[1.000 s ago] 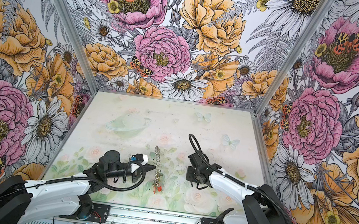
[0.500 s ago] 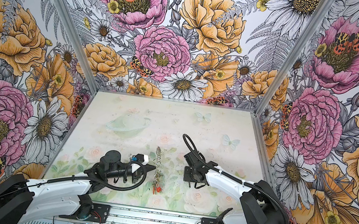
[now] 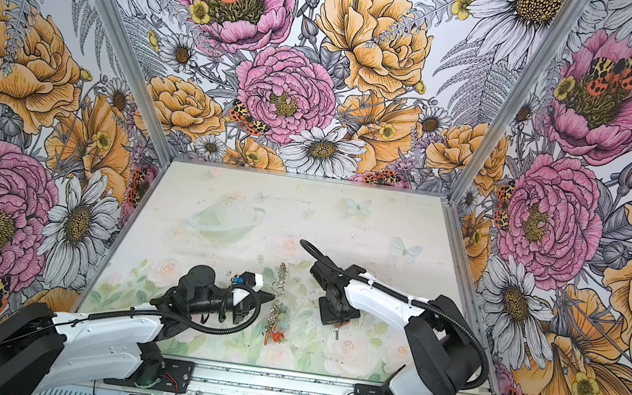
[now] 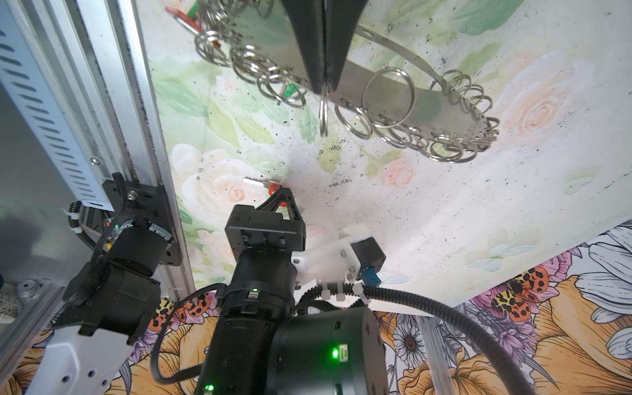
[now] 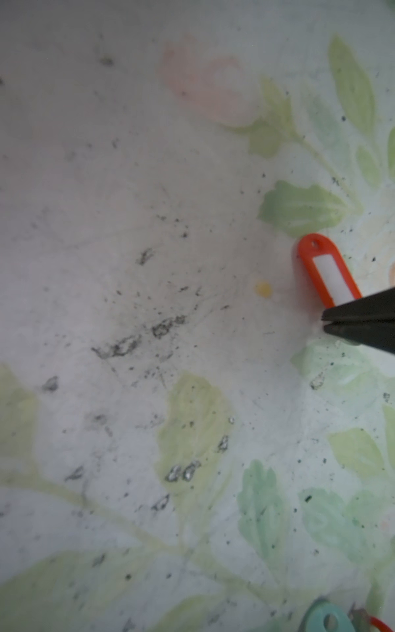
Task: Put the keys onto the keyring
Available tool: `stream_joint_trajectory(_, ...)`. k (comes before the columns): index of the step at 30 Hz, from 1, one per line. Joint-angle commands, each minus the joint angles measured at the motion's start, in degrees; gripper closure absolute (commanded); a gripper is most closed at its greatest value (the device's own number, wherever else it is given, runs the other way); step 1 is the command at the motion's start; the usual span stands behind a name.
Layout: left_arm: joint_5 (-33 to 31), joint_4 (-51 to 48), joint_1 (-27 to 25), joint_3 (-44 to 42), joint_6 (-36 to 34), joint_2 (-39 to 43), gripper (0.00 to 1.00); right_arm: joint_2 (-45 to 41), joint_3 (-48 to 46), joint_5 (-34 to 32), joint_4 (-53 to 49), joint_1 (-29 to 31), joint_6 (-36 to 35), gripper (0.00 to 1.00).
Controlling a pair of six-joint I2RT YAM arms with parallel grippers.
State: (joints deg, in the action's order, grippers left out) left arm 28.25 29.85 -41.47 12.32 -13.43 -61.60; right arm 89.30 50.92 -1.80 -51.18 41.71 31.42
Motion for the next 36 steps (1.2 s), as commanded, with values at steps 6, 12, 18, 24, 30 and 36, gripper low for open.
stream_joint_trajectory(6, 0.0, 2.3, -0.4, 1.7, -0.2, 0.1, 1.0, 8.2, 5.6, -0.7, -4.9, 0.5, -5.4, 1.0)
stream_joint_trajectory(12, -0.1, 2.1, -0.4, 1.7, -0.3, 0.0, 1.0, 7.5, 6.9, -1.5, -4.8, 0.4, -6.6, 0.88)
stream_joint_trajectory(18, 0.2, 2.1, -0.4, 2.0, -0.3, -0.8, 1.0, 2.5, 7.0, -2.5, -4.6, 0.4, -6.0, 0.79)
stream_joint_trajectory(24, 0.3, 2.1, -0.4, 2.1, -0.3, -0.9, 1.0, -3.4, 4.3, -3.7, -3.6, 0.5, -3.0, 0.76)
stream_joint_trajectory(30, 0.5, 2.1, -0.4, 2.1, -0.3, -0.9, 1.0, -12.1, -2.9, -3.5, 1.9, 0.9, 2.6, 0.77)
stream_joint_trajectory(36, 0.7, 2.1, -0.4, 2.2, -0.3, -1.1, 1.0, -19.5, -11.5, -2.9, 8.4, 1.9, 7.3, 0.8)
